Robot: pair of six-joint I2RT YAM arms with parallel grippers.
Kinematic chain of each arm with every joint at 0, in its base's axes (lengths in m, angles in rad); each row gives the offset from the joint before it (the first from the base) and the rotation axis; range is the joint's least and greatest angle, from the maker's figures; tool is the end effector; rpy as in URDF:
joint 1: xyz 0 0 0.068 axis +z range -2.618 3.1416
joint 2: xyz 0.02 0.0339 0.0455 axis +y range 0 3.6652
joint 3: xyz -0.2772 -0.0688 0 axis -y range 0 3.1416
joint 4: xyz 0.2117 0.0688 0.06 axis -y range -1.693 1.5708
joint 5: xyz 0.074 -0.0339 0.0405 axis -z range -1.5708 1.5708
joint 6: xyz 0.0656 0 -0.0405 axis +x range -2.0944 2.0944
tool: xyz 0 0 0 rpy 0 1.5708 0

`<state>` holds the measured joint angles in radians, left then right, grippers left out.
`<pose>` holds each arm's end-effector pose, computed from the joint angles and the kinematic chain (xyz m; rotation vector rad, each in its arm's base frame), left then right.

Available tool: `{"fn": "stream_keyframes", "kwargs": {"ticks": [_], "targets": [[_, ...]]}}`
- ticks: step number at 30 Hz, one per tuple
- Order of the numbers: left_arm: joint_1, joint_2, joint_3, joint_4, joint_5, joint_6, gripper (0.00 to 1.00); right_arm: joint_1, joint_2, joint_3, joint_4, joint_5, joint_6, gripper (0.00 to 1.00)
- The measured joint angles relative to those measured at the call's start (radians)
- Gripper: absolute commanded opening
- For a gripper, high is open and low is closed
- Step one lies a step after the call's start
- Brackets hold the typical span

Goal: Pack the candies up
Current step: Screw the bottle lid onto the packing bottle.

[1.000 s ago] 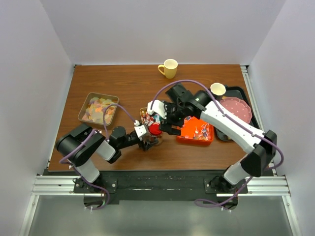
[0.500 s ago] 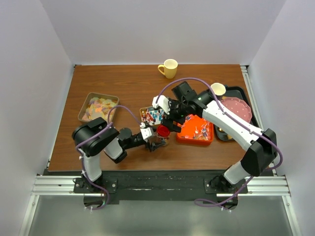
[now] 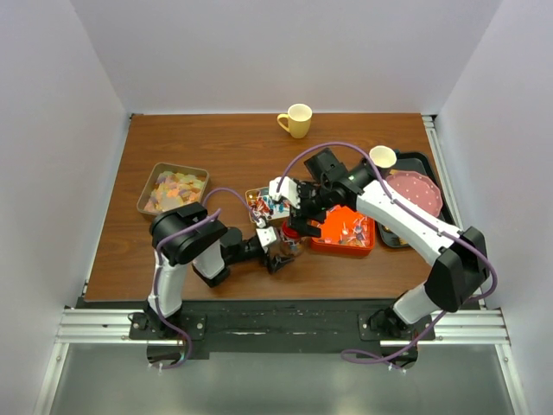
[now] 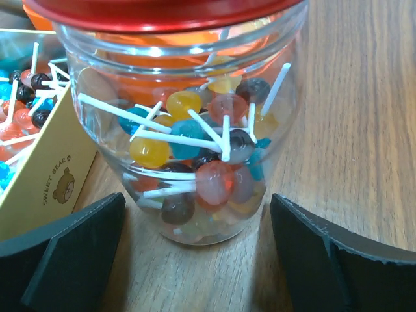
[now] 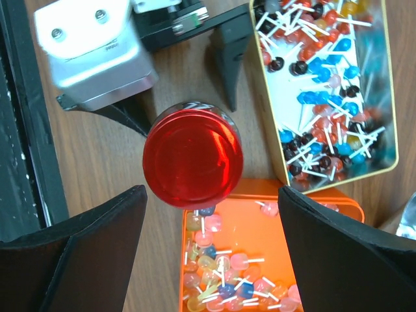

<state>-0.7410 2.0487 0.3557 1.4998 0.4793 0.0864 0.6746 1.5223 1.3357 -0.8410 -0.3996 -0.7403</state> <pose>0.2090 -0.2322 0.1168 1.0514 1.4972 -0.8897 0.2146 0.2043 0.2950 -1.7635 1.8415 0.4919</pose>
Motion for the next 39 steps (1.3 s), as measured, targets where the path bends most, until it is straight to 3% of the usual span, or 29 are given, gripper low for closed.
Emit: {"fn": "stream_keyframes", "kwargs": {"ticks": [13, 16, 20, 22, 24, 25, 28, 39], "targets": [[-0.008, 0.04, 0.047, 0.006, -0.013, -0.042, 0.99, 0.0, 0.026, -0.006, -0.009, -0.054, -0.146, 0.83], [-0.009, 0.046, 0.053, 0.006, -0.011, -0.043, 0.91, 0.0, 0.072, 0.015, -0.029, -0.072, -0.164, 0.8], [-0.013, 0.047, 0.053, 0.006, -0.011, -0.049, 0.67, 0.0, 0.118, 0.034, -0.05, -0.095, -0.172, 0.73], [-0.014, 0.048, 0.053, 0.007, -0.012, -0.051, 0.61, 0.0, 0.128, 0.037, -0.06, -0.1, -0.171, 0.68], [-0.014, 0.048, 0.053, 0.007, -0.013, -0.053, 0.47, 0.0, 0.129, 0.043, -0.07, -0.103, -0.172, 0.65], [-0.014, 0.048, 0.052, 0.007, -0.013, -0.053, 0.33, 0.0, 0.129, 0.047, -0.073, -0.103, -0.172, 0.64], [-0.014, 0.048, 0.052, 0.007, -0.014, -0.052, 0.1, 0.0, 0.129, 0.073, -0.096, -0.097, -0.174, 0.63], [-0.014, 0.05, 0.052, 0.008, -0.016, -0.052, 0.07, 0.02, 0.142, 0.132, -0.171, -0.031, -0.182, 0.62]]}}
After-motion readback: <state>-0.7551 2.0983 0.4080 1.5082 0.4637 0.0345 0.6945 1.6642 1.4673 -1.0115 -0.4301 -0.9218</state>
